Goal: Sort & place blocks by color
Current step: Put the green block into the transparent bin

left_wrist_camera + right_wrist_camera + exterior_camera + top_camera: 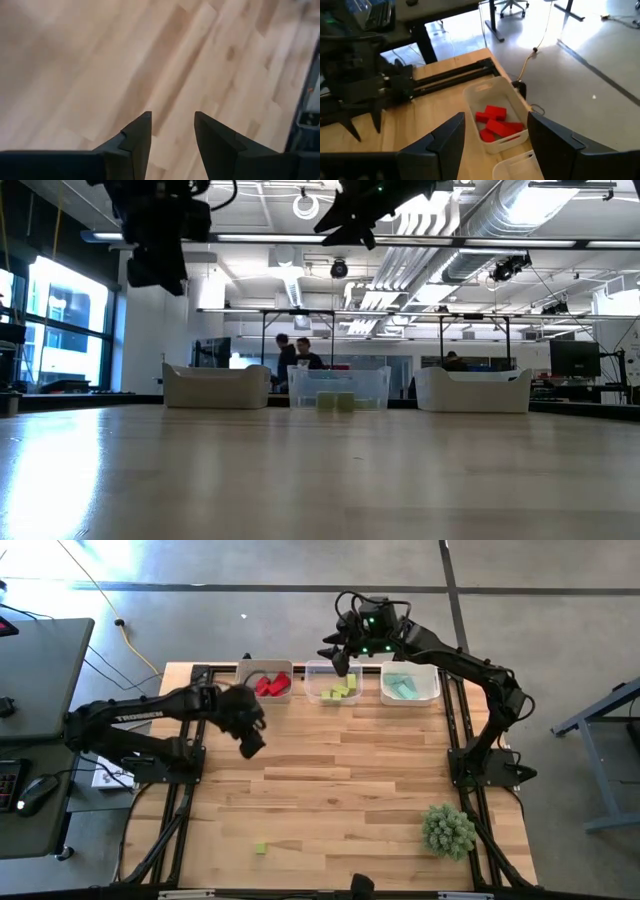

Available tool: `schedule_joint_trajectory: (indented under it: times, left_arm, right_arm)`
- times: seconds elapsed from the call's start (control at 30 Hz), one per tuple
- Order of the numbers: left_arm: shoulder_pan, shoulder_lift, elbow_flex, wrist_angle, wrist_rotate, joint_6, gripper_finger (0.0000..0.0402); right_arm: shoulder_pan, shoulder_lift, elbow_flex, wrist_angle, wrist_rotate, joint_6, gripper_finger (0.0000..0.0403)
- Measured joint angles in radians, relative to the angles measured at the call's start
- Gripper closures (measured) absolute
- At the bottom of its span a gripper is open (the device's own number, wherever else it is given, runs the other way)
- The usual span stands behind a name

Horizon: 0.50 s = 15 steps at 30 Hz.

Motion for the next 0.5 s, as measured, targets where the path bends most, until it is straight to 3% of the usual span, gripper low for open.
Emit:
schedule_joint_trajectory:
  times: [0.5]
  left_arm:
    - [-0.513, -0.028, 0.000, -0.012, -0.225, -0.335, 0.0265]
  right_arm:
    - [0.135, 0.000, 0.000, -0.154, 0.107, 0.006, 0.0202]
